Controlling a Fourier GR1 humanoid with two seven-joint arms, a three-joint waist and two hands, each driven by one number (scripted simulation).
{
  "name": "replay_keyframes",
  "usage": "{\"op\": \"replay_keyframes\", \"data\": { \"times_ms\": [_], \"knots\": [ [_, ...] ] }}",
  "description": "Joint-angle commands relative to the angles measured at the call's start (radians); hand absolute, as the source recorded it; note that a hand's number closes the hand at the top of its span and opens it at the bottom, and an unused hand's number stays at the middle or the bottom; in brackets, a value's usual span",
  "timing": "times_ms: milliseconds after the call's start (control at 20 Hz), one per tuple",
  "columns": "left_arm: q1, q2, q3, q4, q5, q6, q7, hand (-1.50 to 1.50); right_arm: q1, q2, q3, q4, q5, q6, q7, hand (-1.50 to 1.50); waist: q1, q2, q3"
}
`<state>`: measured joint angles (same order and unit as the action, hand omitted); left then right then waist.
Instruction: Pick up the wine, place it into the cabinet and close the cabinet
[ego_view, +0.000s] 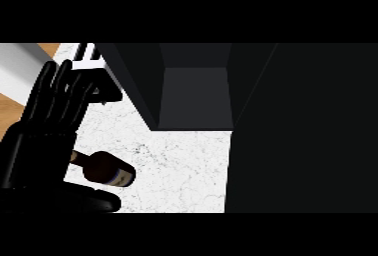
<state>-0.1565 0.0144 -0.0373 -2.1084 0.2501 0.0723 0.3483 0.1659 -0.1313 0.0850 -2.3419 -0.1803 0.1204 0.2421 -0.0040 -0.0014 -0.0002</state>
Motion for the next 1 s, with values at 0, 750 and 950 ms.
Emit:
{"op": "replay_keyframes", "data": {
  "times_ms": [0, 750, 950],
  "knots": [
    [-0.074, -0.01, -0.025, -0.002, -0.037, 0.057, 0.064, -1.5, 0.033, -0.009, -0.027, -0.063, -0.041, 0.024, 0.053, -1.5, -0.001, 0.0, 0.0],
    [0.122, -0.014, -0.148, -0.118, -0.092, 0.073, 0.009, -1.5, -0.034, 0.026, -0.046, -0.039, -0.026, 0.05, 0.102, -1.5, 0.005, 0.0, 0.0],
    [0.029, -0.014, -0.105, -0.038, -0.1, 0.103, 0.021, -1.5, -0.018, 0.035, -0.03, -0.152, -0.031, 0.026, 0.178, -1.5, 0.001, 0.001, 0.0]
  ]
}}
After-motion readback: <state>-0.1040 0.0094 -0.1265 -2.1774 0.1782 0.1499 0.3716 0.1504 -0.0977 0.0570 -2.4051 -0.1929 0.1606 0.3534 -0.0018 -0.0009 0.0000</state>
